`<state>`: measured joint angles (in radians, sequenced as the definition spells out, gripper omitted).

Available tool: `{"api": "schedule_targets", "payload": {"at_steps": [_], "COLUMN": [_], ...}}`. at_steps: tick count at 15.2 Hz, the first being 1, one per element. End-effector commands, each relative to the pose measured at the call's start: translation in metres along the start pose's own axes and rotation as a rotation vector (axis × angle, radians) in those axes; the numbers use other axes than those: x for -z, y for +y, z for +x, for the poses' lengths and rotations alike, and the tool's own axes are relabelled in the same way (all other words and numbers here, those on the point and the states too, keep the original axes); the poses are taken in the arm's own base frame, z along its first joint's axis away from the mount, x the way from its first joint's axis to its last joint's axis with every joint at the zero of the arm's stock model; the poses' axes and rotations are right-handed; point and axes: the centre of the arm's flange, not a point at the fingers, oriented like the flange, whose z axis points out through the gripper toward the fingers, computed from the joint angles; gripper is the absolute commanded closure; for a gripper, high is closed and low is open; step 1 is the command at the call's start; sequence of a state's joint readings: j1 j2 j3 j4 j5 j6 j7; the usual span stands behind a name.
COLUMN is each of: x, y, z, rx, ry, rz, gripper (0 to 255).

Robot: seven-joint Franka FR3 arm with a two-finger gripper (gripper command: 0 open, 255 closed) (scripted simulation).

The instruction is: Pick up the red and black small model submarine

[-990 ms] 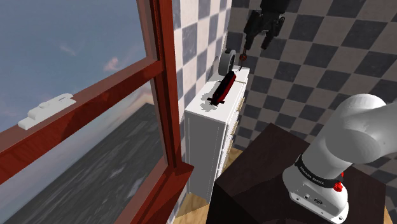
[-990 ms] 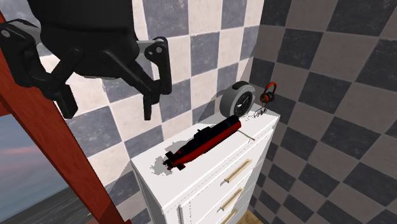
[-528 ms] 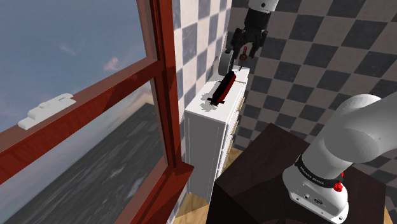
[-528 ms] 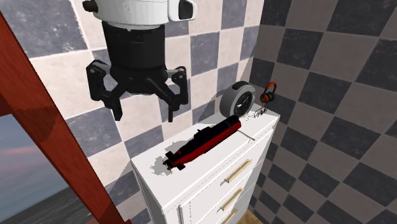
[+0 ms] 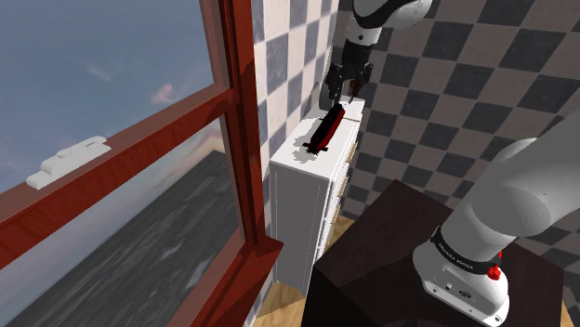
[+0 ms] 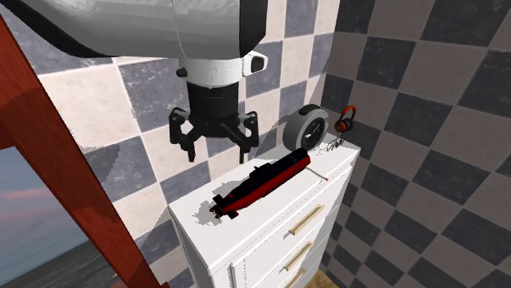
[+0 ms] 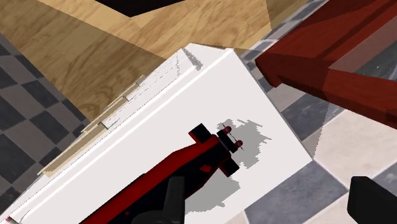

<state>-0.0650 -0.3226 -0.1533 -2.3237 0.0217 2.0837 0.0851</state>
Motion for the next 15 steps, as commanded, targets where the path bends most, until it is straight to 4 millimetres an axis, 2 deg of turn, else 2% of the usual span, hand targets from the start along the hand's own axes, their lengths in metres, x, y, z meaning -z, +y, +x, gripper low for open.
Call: {"api": "schedule_targets", "payload": {"at_steps": [1,15], "x": [-0.018,-0.141], "y": [0.005,0.069], "z": [0.022,0.140], "rx": [-0.015,-0.121], "ry": [0.000,-0.006], "rz": [-0.011,-0.085], "gripper": [0,0]}}
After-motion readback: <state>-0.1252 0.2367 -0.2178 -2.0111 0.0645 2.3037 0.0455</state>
